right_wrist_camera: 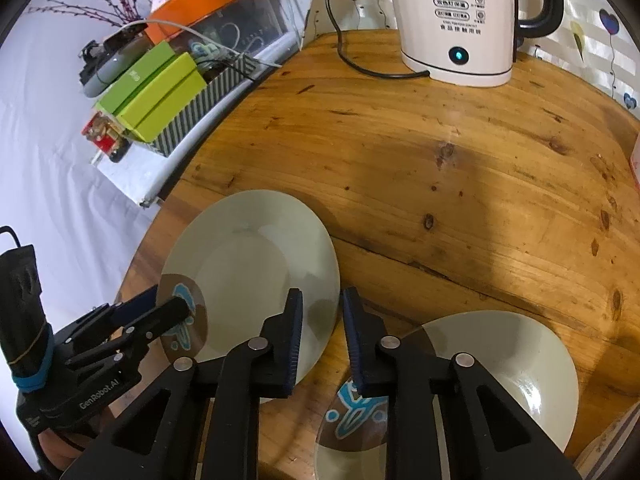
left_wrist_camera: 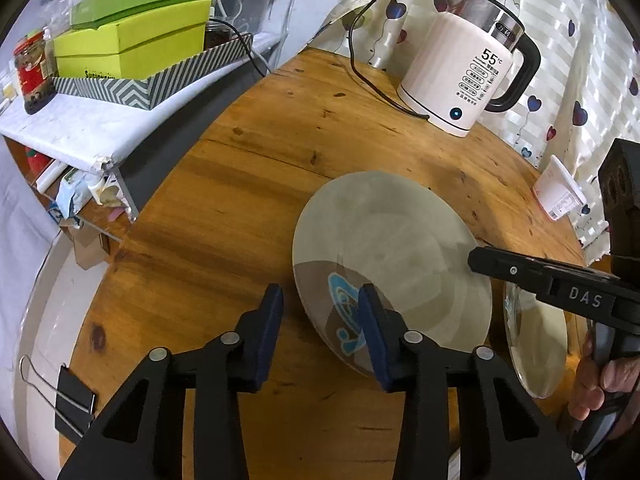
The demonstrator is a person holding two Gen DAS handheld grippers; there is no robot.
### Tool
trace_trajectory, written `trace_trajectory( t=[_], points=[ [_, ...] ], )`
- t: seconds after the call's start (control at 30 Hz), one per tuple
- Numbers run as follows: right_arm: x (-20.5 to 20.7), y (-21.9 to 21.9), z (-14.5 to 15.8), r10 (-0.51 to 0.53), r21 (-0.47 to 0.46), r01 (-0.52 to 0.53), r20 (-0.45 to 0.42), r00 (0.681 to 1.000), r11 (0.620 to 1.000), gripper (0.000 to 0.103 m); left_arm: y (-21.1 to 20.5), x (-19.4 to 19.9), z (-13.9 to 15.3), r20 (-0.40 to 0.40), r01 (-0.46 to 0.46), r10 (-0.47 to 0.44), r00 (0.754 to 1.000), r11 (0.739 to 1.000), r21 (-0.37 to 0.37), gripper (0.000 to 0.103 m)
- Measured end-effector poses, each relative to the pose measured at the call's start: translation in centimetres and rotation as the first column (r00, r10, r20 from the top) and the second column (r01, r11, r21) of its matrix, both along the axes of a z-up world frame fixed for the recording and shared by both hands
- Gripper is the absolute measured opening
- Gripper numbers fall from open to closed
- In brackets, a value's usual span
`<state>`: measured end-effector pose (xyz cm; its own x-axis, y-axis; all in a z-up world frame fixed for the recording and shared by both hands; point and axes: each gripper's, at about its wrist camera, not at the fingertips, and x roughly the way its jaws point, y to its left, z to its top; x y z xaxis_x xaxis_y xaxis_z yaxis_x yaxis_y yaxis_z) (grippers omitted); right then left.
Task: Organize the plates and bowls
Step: 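Lift the gripped beige plate with the left gripper and carry it toward another plate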
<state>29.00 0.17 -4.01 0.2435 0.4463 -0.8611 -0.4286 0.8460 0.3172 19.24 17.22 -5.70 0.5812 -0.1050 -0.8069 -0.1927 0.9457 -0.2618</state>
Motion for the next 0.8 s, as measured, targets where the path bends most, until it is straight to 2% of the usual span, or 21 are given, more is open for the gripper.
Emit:
trace_trajectory(
  t=[0.1, 0.37, 0.8],
  points=[
    [0.1, -0.1, -0.1, -0.005, 0.007, 0.005, 0.001, 1.0, 1.0, 0.014, -0.1, 0.2, 0.0, 0.003, 0.012, -0.012, 1.0, 1.0, -0.012, 0.032],
    [0.0, 0.1, 0.2, -0.009, 0.004, 0.009, 0.007, 1.0, 1.0, 0.013, -0.3, 0.0, 0.4, 0.008, 0.007, -0.007, 1.0, 1.0, 0.004, 0.032],
    [-1.7, 0.0, 2.3, -0.008, 0.011, 0.007, 0.031, 1.0, 1.0, 0.013, -0.7, -1.7, 2.5, 0.025, 0.005, -0.006, 1.0, 1.0, 0.025, 0.032]
  ],
)
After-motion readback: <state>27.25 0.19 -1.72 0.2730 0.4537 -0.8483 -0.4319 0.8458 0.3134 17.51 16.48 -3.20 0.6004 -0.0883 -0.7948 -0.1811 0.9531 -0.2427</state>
